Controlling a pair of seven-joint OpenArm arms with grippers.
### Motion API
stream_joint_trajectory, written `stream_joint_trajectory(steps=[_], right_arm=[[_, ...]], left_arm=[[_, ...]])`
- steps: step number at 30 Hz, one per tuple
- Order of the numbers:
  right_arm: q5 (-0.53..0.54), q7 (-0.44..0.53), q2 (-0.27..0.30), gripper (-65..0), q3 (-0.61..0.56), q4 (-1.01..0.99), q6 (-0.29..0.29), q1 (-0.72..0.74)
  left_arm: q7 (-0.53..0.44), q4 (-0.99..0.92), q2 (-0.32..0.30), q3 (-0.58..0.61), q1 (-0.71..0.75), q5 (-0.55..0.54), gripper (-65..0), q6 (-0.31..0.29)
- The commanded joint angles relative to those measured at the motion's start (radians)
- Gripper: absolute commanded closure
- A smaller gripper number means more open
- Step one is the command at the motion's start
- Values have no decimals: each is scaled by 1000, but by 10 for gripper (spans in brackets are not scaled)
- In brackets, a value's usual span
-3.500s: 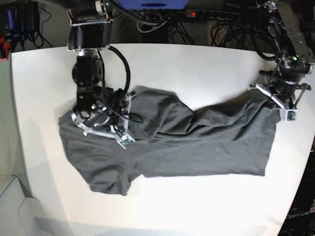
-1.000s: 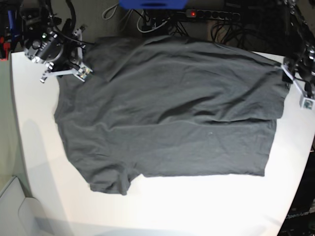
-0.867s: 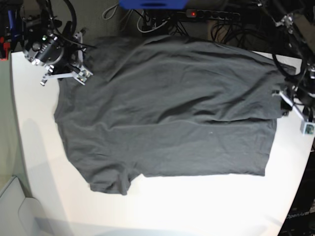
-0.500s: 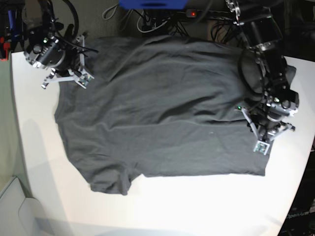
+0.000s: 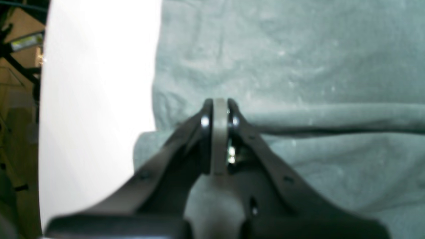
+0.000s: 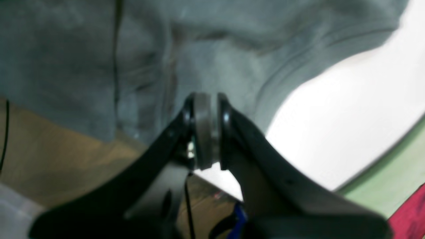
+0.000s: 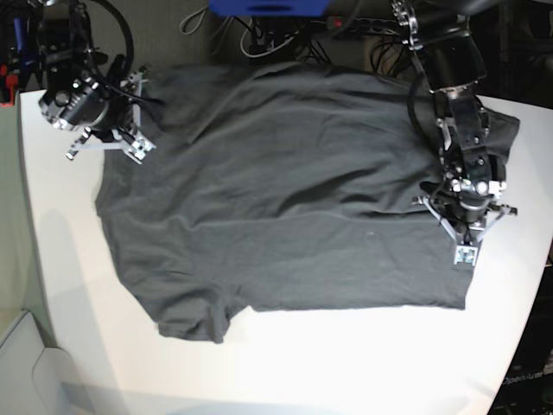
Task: Layout the t-shirt on the table in an organized manner, then fold the t-shirt properly
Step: 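Release the shirt and move the left gripper to the shirt's side edge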
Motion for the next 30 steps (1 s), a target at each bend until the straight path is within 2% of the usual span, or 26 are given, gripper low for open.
stream_joint_trajectory(steps=[1, 9, 10, 13, 16, 30], right_arm=[[0, 11, 9, -22, 5, 16, -1, 8], [1, 14, -5, -22, 3, 16, -1, 10], [1, 15, -5, -22, 3, 16, -1, 10], [1, 17, -5, -22, 3, 16, -1, 10], [1, 17, -5, -22, 3, 16, -1, 10], [1, 12, 1, -22, 2, 15, -1, 36]], left_arm=[[-24, 11, -9, -2, -27, 3, -2, 10], [-24, -210, -18, 1, -128, 12, -2, 12], [-25, -228, -20, 3, -143, 12, -2, 21], [-38, -277, -20, 4, -171, 12, -2, 99], [-120, -357, -31, 6, -199, 14, -2, 155], [-446, -942, -89, 106, -432, 12, -2, 326]])
